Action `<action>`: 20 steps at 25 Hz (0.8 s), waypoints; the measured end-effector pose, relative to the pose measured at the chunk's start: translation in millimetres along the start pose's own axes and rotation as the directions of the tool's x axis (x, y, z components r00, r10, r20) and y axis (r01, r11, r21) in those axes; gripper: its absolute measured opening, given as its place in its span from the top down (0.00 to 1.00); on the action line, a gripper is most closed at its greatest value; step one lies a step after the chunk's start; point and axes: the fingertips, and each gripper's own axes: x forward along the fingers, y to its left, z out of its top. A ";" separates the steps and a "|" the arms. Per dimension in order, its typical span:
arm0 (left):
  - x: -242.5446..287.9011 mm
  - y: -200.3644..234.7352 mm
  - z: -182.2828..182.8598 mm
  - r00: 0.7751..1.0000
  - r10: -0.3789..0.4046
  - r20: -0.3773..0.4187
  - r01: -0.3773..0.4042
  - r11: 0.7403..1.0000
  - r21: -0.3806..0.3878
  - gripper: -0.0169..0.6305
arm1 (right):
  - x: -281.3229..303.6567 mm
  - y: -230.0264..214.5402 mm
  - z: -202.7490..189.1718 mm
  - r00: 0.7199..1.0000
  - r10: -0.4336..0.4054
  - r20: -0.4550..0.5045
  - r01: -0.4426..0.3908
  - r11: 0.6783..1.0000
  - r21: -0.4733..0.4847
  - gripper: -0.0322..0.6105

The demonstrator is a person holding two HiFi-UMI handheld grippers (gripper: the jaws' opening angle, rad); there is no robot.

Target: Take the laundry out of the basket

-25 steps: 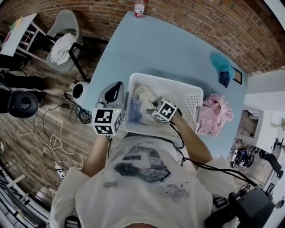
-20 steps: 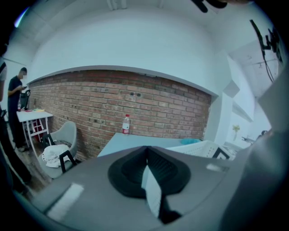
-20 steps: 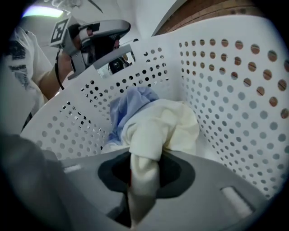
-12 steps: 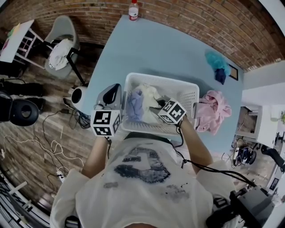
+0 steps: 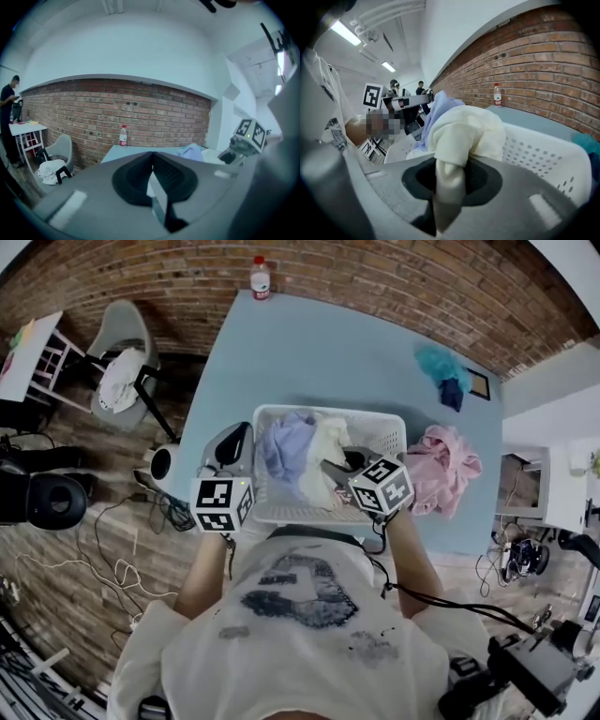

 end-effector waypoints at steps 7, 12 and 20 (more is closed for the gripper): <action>11.4 -14.9 18.3 0.999 -0.027 0.029 0.026 0.999 0.028 0.99 | -53.5 -15.6 38.5 0.971 -0.153 0.183 0.135 0.985 0.105 0.79; 17.6 -28.1 42.0 0.997 -0.044 0.067 0.041 0.998 0.043 0.99 | -88.5 -33.6 66.5 0.911 -0.277 0.307 0.226 0.955 0.190 0.80; 25.1 -43.1 81.1 0.991 -0.056 0.122 0.046 0.996 0.083 0.99 | -126.7 -46.1 104.9 0.824 -0.388 0.412 0.328 0.921 0.211 0.80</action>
